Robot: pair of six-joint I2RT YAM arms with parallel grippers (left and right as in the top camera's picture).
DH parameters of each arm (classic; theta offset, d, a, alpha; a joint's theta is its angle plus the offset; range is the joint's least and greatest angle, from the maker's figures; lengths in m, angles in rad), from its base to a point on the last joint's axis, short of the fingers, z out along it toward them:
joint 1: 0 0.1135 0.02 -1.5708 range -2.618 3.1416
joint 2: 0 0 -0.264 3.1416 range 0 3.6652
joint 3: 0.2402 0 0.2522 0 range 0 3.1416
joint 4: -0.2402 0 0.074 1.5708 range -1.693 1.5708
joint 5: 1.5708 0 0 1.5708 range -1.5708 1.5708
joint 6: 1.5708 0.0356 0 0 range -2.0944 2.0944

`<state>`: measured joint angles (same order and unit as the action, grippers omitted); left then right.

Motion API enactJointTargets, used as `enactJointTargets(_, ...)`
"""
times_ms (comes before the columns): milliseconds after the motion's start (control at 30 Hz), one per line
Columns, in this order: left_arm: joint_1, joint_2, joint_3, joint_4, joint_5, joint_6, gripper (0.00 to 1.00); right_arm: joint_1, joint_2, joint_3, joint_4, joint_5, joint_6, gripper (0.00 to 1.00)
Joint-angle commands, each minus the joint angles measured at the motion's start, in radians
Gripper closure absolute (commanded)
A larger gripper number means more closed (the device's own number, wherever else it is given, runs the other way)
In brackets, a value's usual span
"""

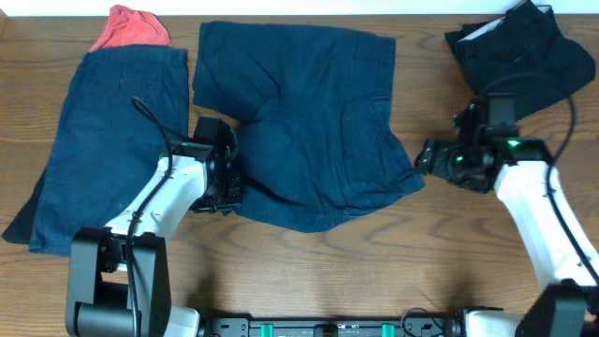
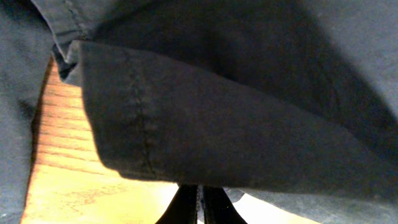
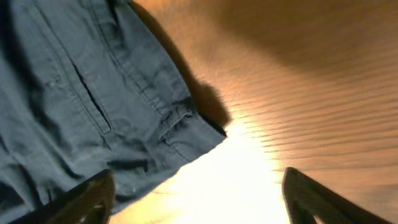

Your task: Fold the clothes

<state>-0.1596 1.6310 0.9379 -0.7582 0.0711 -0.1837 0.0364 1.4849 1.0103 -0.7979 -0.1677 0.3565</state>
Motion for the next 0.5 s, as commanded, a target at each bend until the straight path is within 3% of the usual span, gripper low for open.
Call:
enactJointTargets(0, 0.004, 0.007, 0.018, -0.005, -0.008, 0.019, 0.94, 0.043, 0.021, -0.033, 0.036, -0.013, 0.088, 0.30)
enactJointTargets(100, 0.004, 0.007, 0.018, -0.003, -0.008, 0.019, 0.94, 0.072, 0.031, -0.070, 0.097, -0.008, 0.129, 0.44)
enactJointTargets(200, 0.004, 0.007, 0.018, -0.003, -0.008, 0.019, 0.94, 0.096, 0.037, -0.106, 0.137, 0.016, 0.164, 0.51)
enactJointTargets(467, 0.004, 0.007, 0.018, -0.003, -0.008, 0.019, 0.94, 0.137, 0.040, -0.210, 0.254, 0.018, 0.216, 0.52)
